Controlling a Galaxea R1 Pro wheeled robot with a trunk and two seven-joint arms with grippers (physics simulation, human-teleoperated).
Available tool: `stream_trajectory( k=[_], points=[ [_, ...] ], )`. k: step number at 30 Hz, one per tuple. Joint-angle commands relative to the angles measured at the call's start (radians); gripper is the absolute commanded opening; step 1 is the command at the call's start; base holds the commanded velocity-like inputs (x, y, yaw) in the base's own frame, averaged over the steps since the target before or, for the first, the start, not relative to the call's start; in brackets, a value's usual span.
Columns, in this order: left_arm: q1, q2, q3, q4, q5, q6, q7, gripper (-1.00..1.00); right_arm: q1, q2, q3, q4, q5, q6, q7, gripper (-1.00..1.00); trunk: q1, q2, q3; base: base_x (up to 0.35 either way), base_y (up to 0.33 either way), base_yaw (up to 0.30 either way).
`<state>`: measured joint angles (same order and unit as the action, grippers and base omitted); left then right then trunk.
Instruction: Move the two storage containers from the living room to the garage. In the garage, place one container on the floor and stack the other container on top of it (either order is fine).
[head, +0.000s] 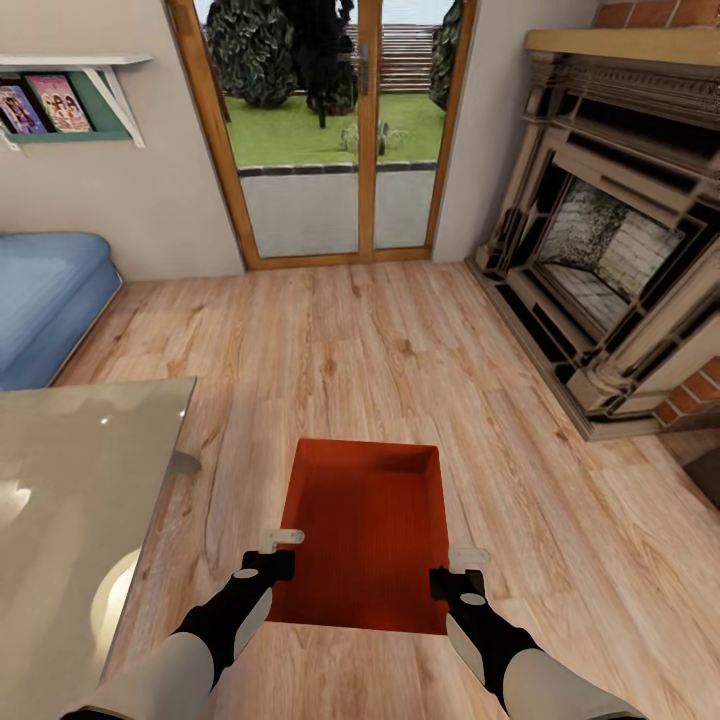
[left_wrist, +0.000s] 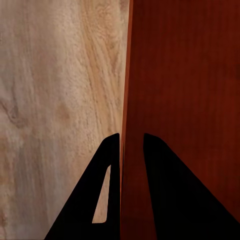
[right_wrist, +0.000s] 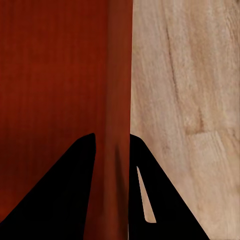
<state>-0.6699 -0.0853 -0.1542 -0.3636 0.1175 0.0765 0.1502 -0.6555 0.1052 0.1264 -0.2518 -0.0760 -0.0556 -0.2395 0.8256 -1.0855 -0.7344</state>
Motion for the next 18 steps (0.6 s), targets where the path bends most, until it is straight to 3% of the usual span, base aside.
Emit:
stream_trajectory(
  k=[1, 18],
  points=[
    [0.000, -0.001, 0.001, -0.006, -0.004, 0.005, 0.014, -1.00, 0.000, 0.001, -0.004, 0.005, -0.023, -0.004, -0.004, -1.00, 0.000, 0.000, 0.001, 0.000, 0.000, 0.000],
    [0.000, -0.001, 0.001, -0.005, -0.004, 0.005, 0.014, -1.00, -0.001, 0.001, -0.005, 0.005, -0.024, -0.004, -0.004, -1.00, 0.000, 0.000, 0.029, 0.000, 0.000, 0.000]
  ],
)
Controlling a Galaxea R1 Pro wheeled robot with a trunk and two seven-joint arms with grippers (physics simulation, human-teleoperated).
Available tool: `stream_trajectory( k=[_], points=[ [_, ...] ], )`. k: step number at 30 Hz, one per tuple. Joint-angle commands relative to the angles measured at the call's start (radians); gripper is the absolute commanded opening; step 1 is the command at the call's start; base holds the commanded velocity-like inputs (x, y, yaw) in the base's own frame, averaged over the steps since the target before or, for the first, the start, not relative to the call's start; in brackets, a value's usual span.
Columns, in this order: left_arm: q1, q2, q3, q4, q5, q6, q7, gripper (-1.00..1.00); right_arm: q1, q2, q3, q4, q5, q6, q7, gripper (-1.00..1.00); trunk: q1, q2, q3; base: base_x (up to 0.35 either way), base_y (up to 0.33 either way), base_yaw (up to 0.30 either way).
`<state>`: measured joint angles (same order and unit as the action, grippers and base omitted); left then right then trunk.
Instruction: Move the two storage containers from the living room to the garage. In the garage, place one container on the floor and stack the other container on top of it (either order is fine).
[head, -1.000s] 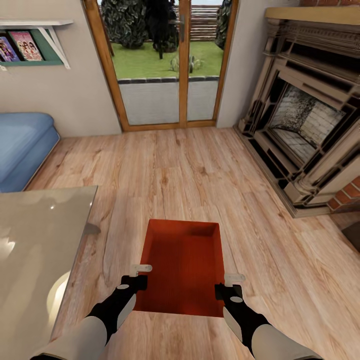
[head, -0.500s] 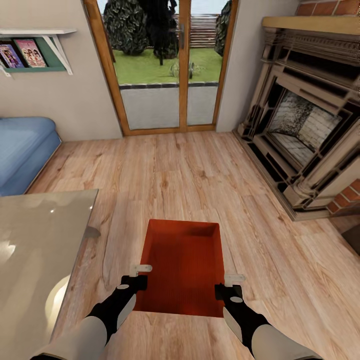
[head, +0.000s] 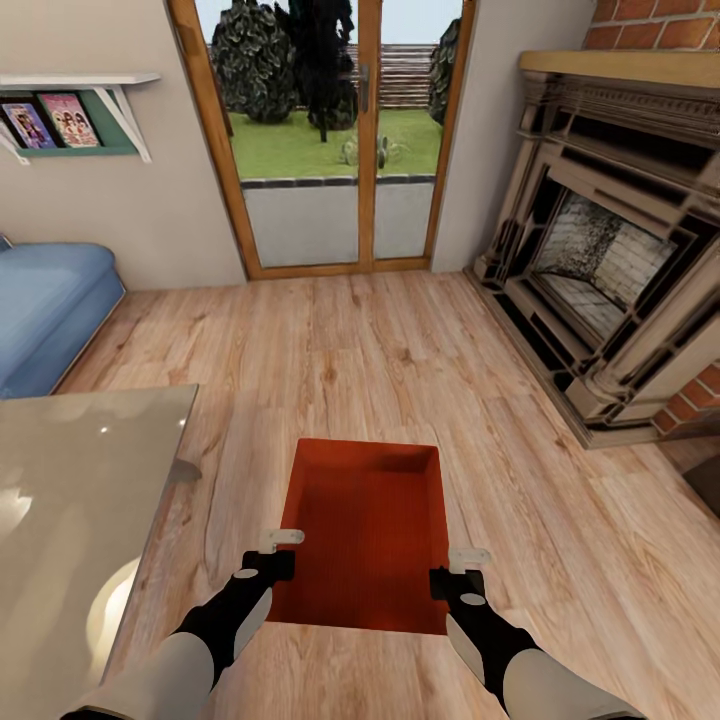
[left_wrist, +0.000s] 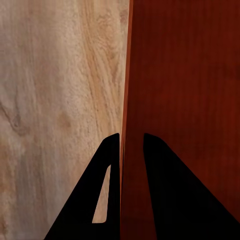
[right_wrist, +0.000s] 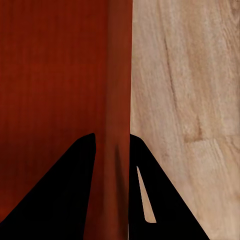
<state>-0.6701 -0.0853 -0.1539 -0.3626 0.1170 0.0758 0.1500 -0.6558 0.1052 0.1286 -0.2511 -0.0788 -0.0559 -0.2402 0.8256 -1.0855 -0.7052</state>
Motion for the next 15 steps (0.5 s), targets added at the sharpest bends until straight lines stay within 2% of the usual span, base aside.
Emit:
stream_trajectory(
  k=[1, 15],
  points=[
    [0.000, -0.001, 0.000, -0.006, -0.004, 0.005, 0.015, -1.00, 0.000, 0.001, -0.007, 0.004, -0.021, -0.004, -0.004, -1.00, 0.000, 0.000, 0.001, 0.000, 0.000, 0.000],
    [0.000, -0.001, 0.000, -0.006, -0.004, 0.005, 0.014, -1.00, 0.000, 0.001, -0.006, 0.004, -0.021, -0.004, -0.004, -1.00, 0.000, 0.000, 0.024, 0.000, 0.000, 0.000]
  ],
)
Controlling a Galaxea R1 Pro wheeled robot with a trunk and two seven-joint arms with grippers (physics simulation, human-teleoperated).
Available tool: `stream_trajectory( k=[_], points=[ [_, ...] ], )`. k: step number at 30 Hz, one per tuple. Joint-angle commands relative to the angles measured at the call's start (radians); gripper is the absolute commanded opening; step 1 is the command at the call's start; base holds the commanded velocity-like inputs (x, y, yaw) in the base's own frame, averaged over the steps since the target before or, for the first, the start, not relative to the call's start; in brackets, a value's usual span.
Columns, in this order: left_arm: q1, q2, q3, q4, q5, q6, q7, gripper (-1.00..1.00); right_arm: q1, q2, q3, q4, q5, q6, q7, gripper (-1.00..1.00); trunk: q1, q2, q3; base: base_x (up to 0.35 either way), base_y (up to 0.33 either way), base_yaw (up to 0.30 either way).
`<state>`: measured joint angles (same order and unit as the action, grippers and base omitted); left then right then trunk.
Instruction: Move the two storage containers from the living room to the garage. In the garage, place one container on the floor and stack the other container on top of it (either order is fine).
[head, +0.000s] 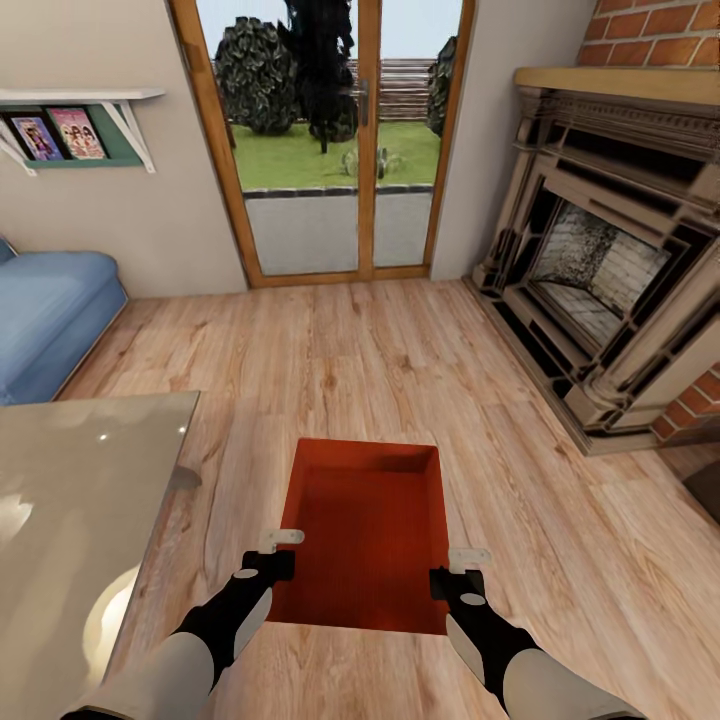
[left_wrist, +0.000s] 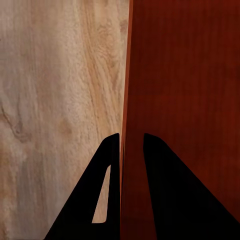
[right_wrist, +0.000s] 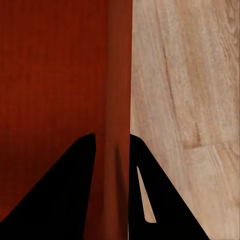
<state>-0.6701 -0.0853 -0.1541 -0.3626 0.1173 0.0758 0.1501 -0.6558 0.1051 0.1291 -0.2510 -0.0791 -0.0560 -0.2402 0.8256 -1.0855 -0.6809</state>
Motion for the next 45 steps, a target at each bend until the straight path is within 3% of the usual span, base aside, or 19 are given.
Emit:
stream_trajectory(
  k=[1, 45],
  points=[
    [0.000, -0.001, 0.001, -0.006, -0.004, 0.006, 0.014, -1.00, 0.000, 0.001, -0.006, 0.004, -0.021, -0.004, -0.004, -1.00, 0.000, 0.000, 0.001, 0.000, 0.000, 0.000],
    [0.000, 0.000, 0.001, -0.005, -0.004, -0.008, 0.015, -1.00, 0.000, 0.001, -0.005, 0.004, -0.021, -0.004, -0.004, -1.00, 0.000, 0.000, 0.072, 0.000, 0.000, 0.000]
  ],
)
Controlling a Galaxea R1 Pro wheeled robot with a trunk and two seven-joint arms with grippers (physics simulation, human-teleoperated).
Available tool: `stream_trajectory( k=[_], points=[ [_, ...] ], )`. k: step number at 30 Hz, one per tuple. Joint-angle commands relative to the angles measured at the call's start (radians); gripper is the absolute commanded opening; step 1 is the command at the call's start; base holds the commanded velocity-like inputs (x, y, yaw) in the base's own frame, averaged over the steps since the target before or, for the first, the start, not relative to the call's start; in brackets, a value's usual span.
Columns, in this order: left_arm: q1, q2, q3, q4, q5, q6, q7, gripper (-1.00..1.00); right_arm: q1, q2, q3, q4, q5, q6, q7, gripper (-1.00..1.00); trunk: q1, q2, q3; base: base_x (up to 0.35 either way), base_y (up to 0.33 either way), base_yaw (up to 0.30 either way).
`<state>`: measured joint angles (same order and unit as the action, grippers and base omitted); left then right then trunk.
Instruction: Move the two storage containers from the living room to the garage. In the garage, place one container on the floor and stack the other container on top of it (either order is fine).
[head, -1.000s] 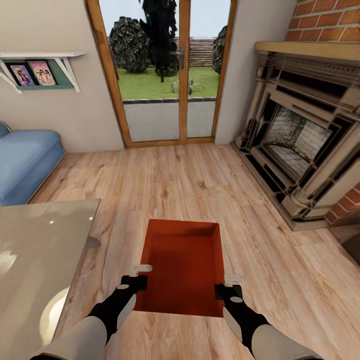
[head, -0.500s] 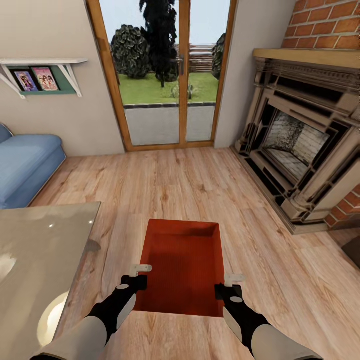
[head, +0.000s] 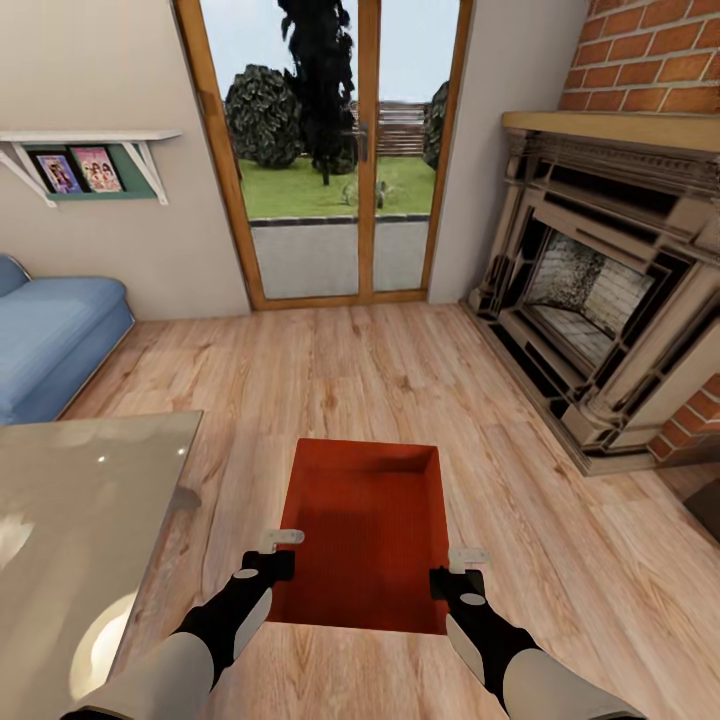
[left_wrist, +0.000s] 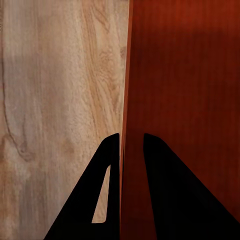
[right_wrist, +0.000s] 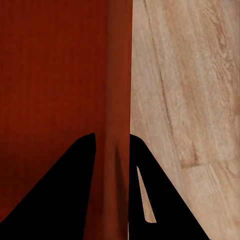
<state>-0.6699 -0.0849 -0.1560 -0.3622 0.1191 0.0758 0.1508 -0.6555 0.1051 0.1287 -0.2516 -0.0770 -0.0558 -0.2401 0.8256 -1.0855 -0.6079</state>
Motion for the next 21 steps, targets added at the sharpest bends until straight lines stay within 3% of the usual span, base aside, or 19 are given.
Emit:
stream_trajectory(
  k=[1, 21],
  points=[
    [0.000, -0.001, 0.003, -0.005, -0.006, -0.008, 0.015, -1.00, -0.001, 0.001, -0.004, 0.005, -0.023, -0.004, -0.004, -1.00, 0.000, -0.001, 0.001, 0.000, 0.000, 0.000],
    [0.000, 0.000, 0.003, -0.004, -0.006, -0.008, 0.015, -1.00, 0.000, 0.001, -0.004, 0.005, -0.023, -0.004, -0.004, -1.00, 0.000, -0.001, 0.033, 0.000, 0.000, 0.000]
  ],
)
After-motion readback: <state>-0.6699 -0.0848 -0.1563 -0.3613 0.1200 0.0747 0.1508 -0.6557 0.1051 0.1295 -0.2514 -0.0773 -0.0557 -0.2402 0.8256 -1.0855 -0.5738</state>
